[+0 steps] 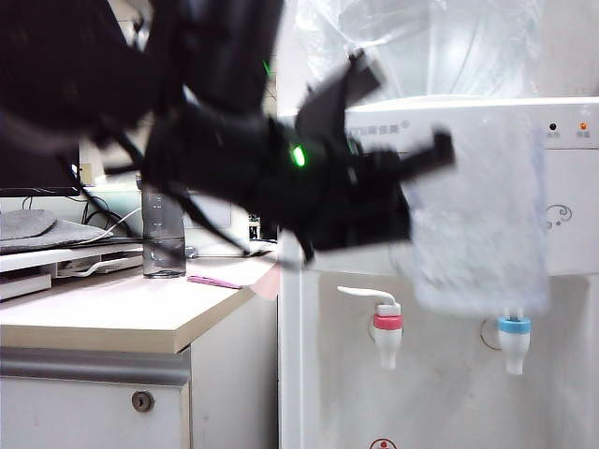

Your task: Pick up the plastic mug from the left desk, go to the cold water outlet of the water dispenser, press the vertical switch to get some water, then put the mug back on the desk.

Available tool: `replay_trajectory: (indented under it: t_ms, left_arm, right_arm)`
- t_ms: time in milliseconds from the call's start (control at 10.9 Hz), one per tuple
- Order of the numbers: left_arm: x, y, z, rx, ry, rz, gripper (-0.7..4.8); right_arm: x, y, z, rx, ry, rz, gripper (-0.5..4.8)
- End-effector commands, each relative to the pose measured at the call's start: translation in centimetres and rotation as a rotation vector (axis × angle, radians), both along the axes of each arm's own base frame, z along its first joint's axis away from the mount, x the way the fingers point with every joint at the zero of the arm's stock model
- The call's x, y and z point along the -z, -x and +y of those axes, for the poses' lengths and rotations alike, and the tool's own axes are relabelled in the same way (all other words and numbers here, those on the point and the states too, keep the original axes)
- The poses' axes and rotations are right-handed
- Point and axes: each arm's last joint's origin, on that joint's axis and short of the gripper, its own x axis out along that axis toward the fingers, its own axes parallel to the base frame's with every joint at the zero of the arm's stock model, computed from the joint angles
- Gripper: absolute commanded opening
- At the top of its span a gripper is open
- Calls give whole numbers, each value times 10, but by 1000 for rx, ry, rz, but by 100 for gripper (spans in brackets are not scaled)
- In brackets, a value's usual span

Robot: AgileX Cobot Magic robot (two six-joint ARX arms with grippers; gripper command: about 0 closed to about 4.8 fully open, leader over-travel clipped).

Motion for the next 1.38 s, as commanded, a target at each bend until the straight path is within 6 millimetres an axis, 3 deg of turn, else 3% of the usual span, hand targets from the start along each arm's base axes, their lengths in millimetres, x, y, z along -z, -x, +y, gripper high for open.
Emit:
replay_trajectory:
  t_ms: [92, 1012, 1380]
  left_arm:
    - [8, 2, -11, -11, 92, -70, -6]
    - [62, 5, -18, -143, 6, -55, -6]
    - [71, 5, -18, -151, 5, -56, -6]
  right_arm:
    - [-2, 0, 0, 0, 3, -16, -1]
    - [-2, 0, 0, 0, 3, -16, -1]
    - [-2, 0, 0, 0, 5, -13, -1]
